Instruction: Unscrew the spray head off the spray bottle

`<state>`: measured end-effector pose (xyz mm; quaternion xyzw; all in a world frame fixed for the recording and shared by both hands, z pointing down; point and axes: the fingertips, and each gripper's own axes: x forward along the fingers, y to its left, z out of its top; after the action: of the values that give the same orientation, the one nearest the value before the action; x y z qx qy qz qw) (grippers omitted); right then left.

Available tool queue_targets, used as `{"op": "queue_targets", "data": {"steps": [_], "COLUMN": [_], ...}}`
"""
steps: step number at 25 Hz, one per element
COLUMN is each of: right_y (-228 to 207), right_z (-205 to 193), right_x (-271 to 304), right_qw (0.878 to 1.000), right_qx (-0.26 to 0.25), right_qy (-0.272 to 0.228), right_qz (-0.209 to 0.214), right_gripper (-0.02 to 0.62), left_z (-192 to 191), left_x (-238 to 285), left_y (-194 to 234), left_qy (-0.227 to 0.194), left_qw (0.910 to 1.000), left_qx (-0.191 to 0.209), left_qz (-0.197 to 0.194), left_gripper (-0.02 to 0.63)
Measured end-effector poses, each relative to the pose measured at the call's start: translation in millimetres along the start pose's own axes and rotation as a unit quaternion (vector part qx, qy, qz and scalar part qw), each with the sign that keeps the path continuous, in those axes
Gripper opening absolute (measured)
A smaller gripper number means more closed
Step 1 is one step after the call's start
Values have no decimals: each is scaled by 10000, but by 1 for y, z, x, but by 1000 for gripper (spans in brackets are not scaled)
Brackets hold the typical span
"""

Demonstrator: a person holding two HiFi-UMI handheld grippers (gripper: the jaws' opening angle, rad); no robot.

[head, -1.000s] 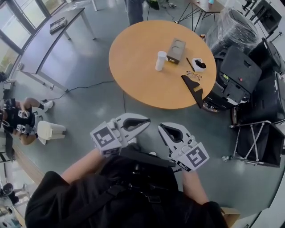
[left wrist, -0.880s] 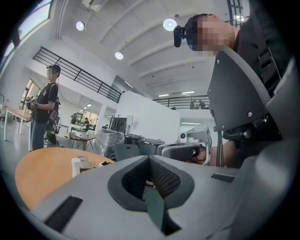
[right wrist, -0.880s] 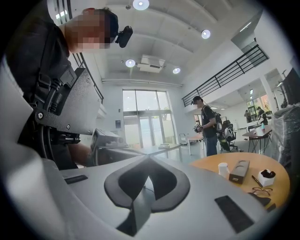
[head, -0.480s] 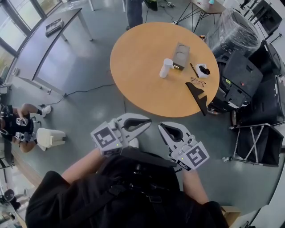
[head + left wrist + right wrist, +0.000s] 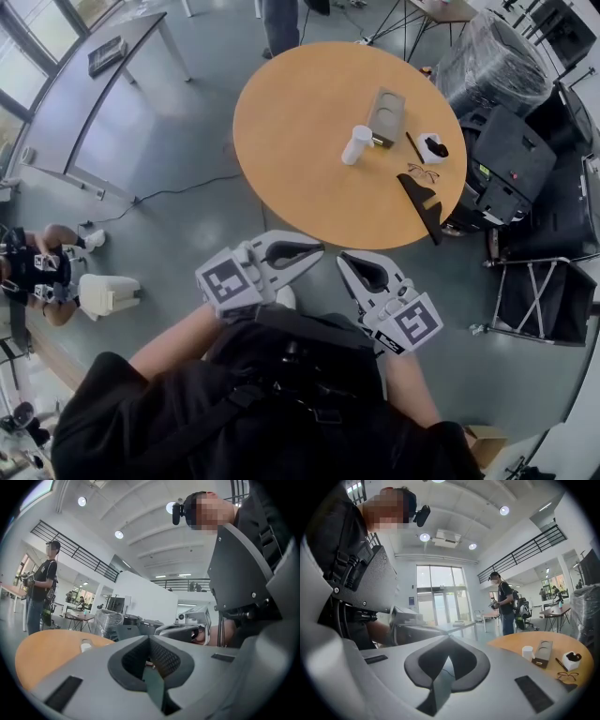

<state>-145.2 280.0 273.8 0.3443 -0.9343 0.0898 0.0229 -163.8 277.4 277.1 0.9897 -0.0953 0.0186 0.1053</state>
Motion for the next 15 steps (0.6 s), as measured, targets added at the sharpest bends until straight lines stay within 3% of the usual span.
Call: {"op": "queue_targets", "data": {"steps": [7, 15], "right_y": [-27, -70], "right_z": [-2, 1], "right_x": [-1, -14], "right_qw": [10000, 9990], "right_qx": [68, -5], "right_qy": [-47, -86], "right_qz": [6, 435], "right_gripper": [-8, -8], "left_z": [-4, -5], "left_x": [18, 61], "left_y": [16, 36], "left_qy": [40, 61], "left_qw": [10000, 9994], "left_qx": [-20, -26], "left_qz": [25, 352], "left_gripper": [3, 3]}}
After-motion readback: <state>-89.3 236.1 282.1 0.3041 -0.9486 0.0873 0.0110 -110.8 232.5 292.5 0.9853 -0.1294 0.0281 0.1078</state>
